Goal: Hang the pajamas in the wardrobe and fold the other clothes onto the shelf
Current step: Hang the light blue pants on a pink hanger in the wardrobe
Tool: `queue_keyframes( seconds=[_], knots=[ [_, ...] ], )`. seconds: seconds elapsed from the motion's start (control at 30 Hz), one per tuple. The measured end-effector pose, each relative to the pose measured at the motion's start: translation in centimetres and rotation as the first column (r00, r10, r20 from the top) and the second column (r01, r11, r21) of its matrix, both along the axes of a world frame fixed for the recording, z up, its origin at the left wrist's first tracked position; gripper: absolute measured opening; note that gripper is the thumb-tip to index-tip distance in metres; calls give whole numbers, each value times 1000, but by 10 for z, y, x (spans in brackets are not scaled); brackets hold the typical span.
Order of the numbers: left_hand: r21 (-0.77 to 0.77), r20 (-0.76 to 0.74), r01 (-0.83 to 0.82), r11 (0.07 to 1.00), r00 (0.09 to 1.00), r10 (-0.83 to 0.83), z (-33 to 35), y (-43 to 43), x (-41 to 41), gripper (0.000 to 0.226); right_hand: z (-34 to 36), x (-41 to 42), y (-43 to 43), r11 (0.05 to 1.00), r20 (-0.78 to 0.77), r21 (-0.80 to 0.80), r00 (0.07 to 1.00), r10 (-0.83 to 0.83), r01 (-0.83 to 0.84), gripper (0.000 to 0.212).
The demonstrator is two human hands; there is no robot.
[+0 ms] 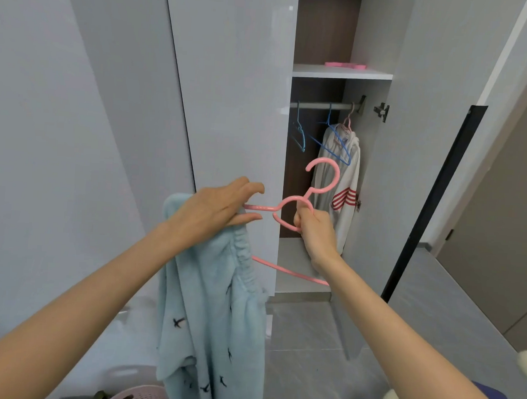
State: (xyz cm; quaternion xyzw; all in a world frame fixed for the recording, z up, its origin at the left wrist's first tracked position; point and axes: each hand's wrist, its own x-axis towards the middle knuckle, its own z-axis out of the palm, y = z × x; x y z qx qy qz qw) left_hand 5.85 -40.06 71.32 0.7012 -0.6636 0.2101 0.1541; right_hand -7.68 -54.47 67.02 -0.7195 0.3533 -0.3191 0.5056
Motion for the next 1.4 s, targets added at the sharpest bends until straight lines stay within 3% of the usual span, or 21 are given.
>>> queue_keyframes(
  seconds=[0.07, 0.13, 0.2, 0.23, 0.33, 0.4, 0.47, 0.53, 0.6, 0.7, 0.77, 0.8, 0.9, 1.03, 1.17, 1.23, 1.4],
  knots=[
    [-3, 186, -77, 997, 980, 76, 4, -2, 3, 53, 3, 1, 0, 1000, 71, 2, 997, 21, -21, 47],
    [-2, 266, -126, 992, 956, 122, 8, -2, 9, 57, 7, 3, -4, 995, 121, -57, 989, 87, -80, 41],
    [-3, 186, -169, 986, 968, 166, 11, 2, 17, 59, 9, 5, -7, 970, 160, -236, 982, 100, -60, 26],
    [-17, 115, -182, 983, 976, 183, 13, 4, 21, 60, 9, 3, -7, 933, 210, -359, 976, 52, 27, 23],
    [-115, -11, -177, 977, 984, 177, 17, 8, 31, 56, -4, -7, -3, 741, 413, -615, 911, 11, 270, 15],
    [-152, -35, -166, 974, 986, 162, 19, 10, 34, 51, -24, -12, 1, 692, 300, -711, 944, 134, 128, 17],
    [-173, -57, -158, 972, 987, 151, 21, 11, 33, 46, -44, -10, 7, 702, -25, -681, 965, 260, -206, 15],
    [-186, -100, -136, 973, 988, 118, 23, 10, 29, 44, -57, 0, 16, 682, -240, -574, 889, 389, -453, 34],
    [-191, -134, -115, 975, 987, 90, 25, 8, 24, 44, -60, 12, 28, 693, -208, -458, 825, 526, -557, 50],
    [-188, -143, -112, 976, 986, 86, 27, 9, 22, 45, -56, 26, 40, 726, -82, -275, 768, 636, -630, 41],
    [-191, -131, -121, 974, 987, 97, 28, 13, 24, 45, -56, 30, 40, 692, -152, -240, 730, 667, -681, 33],
    [-193, -126, -127, 973, 987, 104, 27, 15, 26, 45, -58, 30, 37, 645, -264, -261, 695, 668, -719, 33],
    [-196, -110, -146, 970, 986, 127, 20, 20, 30, 42, -68, 26, 21, 476, -675, -287, 528, 514, -831, 29],
    [-184, -20, -157, 970, 988, 156, 4, 28, 41, 44, -79, 8, -13, 538, -903, -155, 340, 263, -828, 30],
    [-186, -11, -166, 969, 986, 166, -9, 38, 52, 49, -95, -12, -43, 648, -982, -139, 190, 9, -749, 33],
    [-162, 7, -141, 977, 990, 144, -17, 38, 52, 55, -99, -17, -52, 688, -980, -166, 195, -37, -707, 36],
    [-109, 121, -112, 988, 985, 125, -31, 35, 55, 71, -91, -25, -61, 714, -933, -310, 346, -101, -628, 39]
  ],
)
